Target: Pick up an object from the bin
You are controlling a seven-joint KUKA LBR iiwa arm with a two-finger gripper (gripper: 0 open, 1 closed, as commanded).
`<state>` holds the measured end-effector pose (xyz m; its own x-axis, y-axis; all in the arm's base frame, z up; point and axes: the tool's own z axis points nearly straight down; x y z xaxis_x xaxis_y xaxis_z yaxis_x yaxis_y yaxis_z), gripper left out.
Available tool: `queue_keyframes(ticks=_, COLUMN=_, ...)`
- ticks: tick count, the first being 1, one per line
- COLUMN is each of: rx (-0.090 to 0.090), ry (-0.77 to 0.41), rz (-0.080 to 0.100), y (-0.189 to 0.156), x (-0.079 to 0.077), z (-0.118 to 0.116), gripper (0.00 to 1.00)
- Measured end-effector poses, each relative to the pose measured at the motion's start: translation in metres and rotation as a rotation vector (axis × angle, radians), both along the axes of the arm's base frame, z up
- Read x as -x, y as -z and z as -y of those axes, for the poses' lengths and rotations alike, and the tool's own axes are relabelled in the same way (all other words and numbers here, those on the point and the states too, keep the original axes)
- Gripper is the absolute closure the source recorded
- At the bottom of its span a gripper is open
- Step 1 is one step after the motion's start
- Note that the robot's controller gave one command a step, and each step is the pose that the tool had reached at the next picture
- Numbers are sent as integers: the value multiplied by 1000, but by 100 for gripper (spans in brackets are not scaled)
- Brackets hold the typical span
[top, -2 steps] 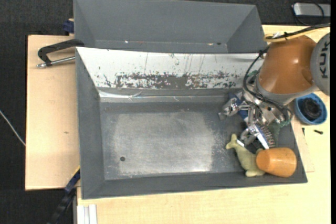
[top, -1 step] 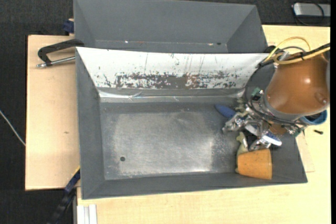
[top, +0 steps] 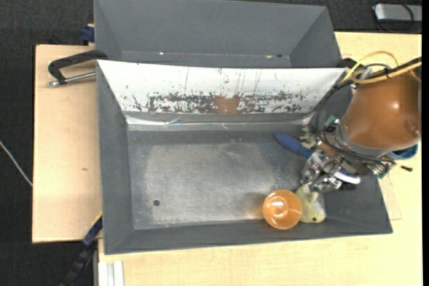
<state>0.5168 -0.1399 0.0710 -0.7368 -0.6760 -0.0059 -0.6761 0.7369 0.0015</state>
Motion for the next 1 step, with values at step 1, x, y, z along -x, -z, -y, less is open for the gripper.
queue_keyframes(ticks=1, rx=6, ry=12, rz=12, y=-220, x=-19, z=-45, gripper=100)
